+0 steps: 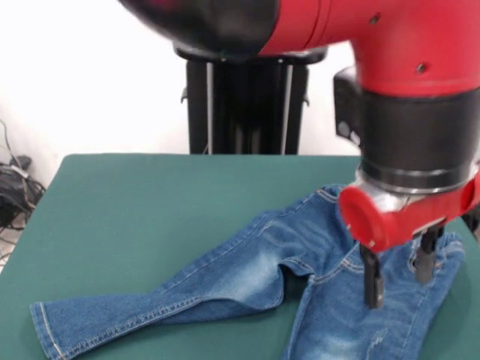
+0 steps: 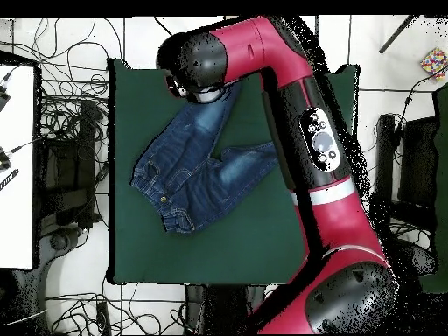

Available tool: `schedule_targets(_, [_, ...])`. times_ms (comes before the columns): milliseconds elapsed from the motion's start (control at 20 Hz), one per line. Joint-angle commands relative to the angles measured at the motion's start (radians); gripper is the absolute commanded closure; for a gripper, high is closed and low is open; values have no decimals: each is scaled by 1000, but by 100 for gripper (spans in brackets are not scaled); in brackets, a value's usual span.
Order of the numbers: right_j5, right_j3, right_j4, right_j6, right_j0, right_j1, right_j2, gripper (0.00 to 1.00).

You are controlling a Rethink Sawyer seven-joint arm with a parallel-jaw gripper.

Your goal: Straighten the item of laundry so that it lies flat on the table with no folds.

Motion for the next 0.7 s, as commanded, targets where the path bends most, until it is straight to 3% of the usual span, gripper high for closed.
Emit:
schedule_targets(50, [12,57,74,263,63,-88,-216,0])
schedule_targets(700, [-59,61,174,241,103,-148,-341,0])
